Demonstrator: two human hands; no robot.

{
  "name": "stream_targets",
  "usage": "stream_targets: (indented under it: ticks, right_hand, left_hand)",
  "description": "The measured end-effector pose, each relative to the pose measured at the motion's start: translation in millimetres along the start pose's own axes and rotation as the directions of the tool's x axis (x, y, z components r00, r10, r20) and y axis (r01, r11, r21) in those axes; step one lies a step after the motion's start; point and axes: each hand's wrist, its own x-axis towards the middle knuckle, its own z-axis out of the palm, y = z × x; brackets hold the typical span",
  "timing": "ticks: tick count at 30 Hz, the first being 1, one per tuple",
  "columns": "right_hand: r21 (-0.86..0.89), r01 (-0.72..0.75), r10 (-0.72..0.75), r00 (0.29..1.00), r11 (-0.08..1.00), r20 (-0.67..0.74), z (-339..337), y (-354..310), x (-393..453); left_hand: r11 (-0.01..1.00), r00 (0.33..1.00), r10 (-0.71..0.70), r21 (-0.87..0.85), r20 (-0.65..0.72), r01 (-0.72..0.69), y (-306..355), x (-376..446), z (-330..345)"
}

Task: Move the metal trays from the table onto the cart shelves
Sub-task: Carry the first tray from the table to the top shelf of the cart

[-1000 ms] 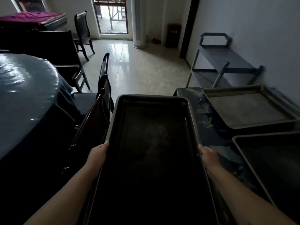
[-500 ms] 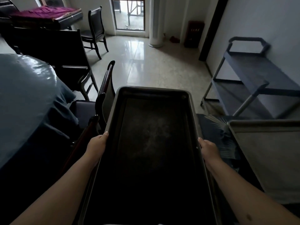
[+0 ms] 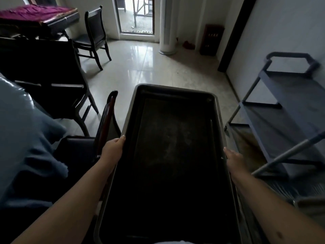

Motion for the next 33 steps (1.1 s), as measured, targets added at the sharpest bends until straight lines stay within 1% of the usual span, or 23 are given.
stream_targets:
  ticks: [4,7,11,15,18,22,25,28,31,33]
  right_hand:
    - [-0.009,-0.040,0.040,0.999,0.999,-0.021,24.6,-38.2,50.4]
    - [0.011,-0.044,0.044,0.998,0.999,-0.043,39.5,-65.0,94.3]
    - [0.008,-0.016,0.016,0.999,1.000,-0.029,62.4,-104.4,172.2]
    - [0.022,0.002,-0.001,1.000,1.000,-0.015,81.7,-152.1,258.8]
    - [-0.025,0.025,-0.025,1.000,0.999,-0.018,89.7,-185.3,312.5]
    - [-0.043,0.042,-0.043,0.999,0.998,-0.021,95.5,-223.2,374.4]
    - [-0.052,0.035,-0.037,0.998,0.998,-0.047,100.8,-242.1,406.8]
    - [-0.045,0.008,-0.013,0.994,0.999,-0.111,101.5,-255.3,436.6]
    - [-0.005,-0.026,0.025,0.985,1.000,-0.169,99.6,-262.7,461.3]
    - [0.036,-0.058,0.065,0.969,0.998,-0.237,94.5,-265.5,471.2]
  left_hand:
    - [0.999,1.000,0.004,0.041,0.030,-0.006,36.8,76.2,9.2]
    - [0.999,0.998,-0.020,0.027,0.060,0.019,57.3,127.6,24.4]
    - [0.999,0.999,-0.022,0.045,0.034,0.020,84.7,203.0,50.9]
    - [0.997,1.000,-0.026,0.074,0.006,0.025,126.2,279.4,79.3]
    - [0.993,0.999,-0.017,0.115,-0.036,0.021,155.4,320.9,97.1]
    - [0.995,0.998,-0.063,0.074,0.003,0.063,182.0,370.1,118.7]
    - [0.996,0.998,-0.055,0.070,0.011,0.054,200.1,407.5,135.8]
    - [0.996,0.997,-0.042,0.087,0.067,0.037,222.9,453.9,158.7]
    - [0.992,0.986,0.001,0.124,0.168,-0.022,253.7,506.1,185.2]
    - [0.986,0.966,0.030,0.150,0.257,-0.070,283.0,541.1,205.9]
